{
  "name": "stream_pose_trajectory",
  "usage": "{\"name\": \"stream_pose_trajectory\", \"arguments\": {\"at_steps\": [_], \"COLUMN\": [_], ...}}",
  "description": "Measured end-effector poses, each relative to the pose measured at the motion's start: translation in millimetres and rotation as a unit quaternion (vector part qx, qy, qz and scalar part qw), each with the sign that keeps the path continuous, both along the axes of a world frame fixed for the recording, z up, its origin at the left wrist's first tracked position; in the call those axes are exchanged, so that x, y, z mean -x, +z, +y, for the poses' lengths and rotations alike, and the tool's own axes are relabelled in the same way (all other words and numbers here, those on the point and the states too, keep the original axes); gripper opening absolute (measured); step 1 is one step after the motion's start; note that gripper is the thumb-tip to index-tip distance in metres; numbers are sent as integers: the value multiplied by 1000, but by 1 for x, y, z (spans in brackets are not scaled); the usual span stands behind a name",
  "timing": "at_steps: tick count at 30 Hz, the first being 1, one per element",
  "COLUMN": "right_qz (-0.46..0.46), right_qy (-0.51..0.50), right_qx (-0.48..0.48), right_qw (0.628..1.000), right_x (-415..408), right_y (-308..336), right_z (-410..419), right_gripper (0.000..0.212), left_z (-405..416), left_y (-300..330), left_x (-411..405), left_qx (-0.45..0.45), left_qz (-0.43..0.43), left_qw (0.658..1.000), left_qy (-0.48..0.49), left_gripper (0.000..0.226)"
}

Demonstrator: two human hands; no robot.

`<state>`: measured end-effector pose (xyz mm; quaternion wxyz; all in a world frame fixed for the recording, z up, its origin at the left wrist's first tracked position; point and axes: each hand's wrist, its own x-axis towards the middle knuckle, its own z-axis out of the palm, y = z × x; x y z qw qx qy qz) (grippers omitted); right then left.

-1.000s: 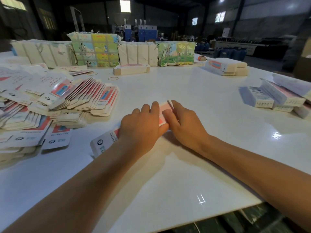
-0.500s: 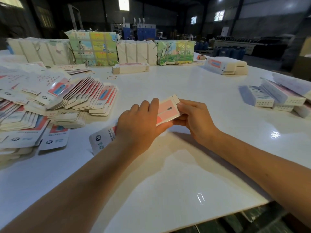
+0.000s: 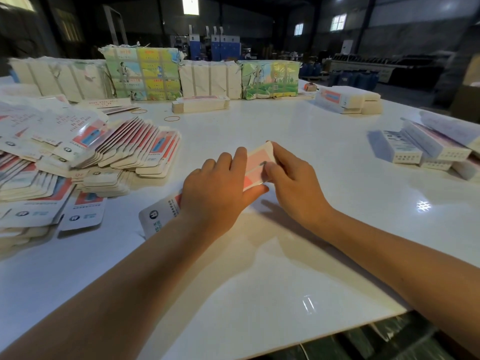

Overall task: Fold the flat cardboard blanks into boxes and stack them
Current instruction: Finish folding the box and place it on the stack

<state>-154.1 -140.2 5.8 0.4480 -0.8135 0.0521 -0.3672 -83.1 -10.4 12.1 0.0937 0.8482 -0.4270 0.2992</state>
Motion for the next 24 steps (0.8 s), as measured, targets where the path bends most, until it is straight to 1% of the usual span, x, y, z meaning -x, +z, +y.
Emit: {"name": "stream_pose_trajectory", "arguments": {"at_steps": [4,9,13,15,17,21,24], "right_qz": [14,26,57,68,69,67,54], "right_qy": [-21,-28,-49,-53,-46,-9,-13], "right_qx": [53,87,163,182,169,68,27], "right_qw": [998,995,984,979,982,995,998], "right_x": [0,4,7,8,8,4,2], "right_y": [-2,3,3,3,3,5,4], "right_z": [5,2,-2,-3,-2,4,6], "right_gripper": [29,24,17,16,16,20,25], "left_z": [-1,-3,-2,-3,-2,0,-2], "left_y": [0,-1,-1,-2,-3,-2,0], "left_x": [1,4,6,6,5,-1,-5], "left_qx": [-6,1,-13,-17,-16,4,15], "left_qz": [-10,-30,-43,-54,-48,-48,-45], "left_qw": [1000,999,999,998,999,998,997], "left_qy": [25,24,29,22,20,42,59], "left_gripper": [80,69,69,69,68,79,82]}}
